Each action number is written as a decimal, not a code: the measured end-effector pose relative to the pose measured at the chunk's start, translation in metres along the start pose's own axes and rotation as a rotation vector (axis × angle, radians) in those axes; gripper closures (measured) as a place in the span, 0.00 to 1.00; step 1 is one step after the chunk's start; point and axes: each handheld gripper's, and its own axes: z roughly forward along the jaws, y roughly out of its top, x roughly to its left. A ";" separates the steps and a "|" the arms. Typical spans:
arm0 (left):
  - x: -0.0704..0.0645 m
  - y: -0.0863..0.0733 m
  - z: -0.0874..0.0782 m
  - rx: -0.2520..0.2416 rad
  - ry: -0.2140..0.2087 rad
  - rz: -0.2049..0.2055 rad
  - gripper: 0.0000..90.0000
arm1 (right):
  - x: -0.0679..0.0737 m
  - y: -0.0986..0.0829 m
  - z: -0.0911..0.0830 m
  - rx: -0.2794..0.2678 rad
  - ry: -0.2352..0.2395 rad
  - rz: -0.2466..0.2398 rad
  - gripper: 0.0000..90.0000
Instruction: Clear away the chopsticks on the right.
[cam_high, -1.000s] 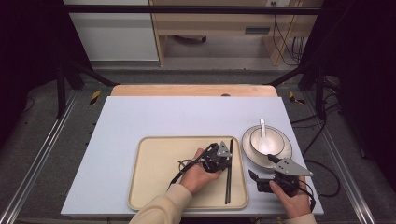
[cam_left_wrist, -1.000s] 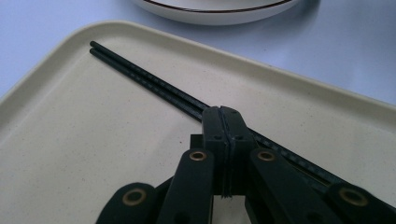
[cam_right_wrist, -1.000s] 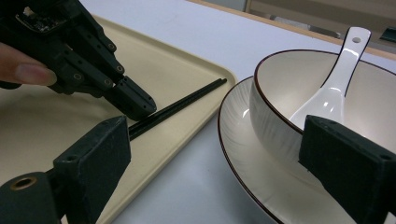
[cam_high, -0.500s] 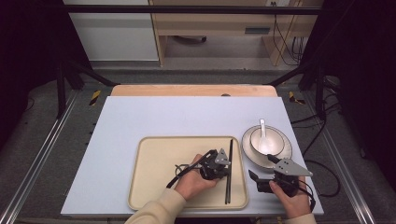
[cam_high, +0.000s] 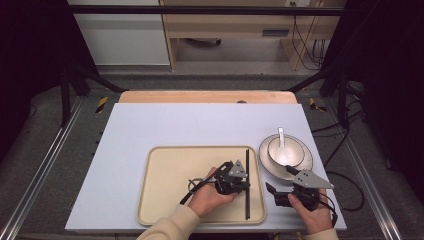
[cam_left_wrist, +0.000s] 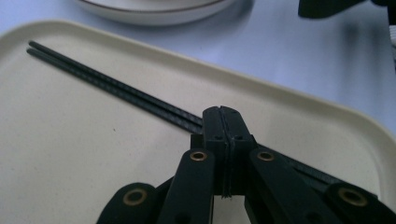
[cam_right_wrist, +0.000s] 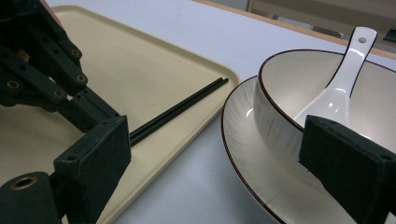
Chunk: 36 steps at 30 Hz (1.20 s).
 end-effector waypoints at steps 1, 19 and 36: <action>0.001 0.000 -0.001 0.005 0.001 0.012 0.99 | 0.000 0.000 0.000 -0.001 0.002 0.001 0.10; 0.017 -0.021 -0.052 -0.142 0.156 -0.006 0.51 | 0.002 0.000 -0.001 -0.042 -0.004 -0.018 0.10; 0.044 -0.082 -0.137 -0.273 0.309 -0.106 0.14 | 0.004 0.002 -0.003 -0.098 -0.005 -0.022 0.09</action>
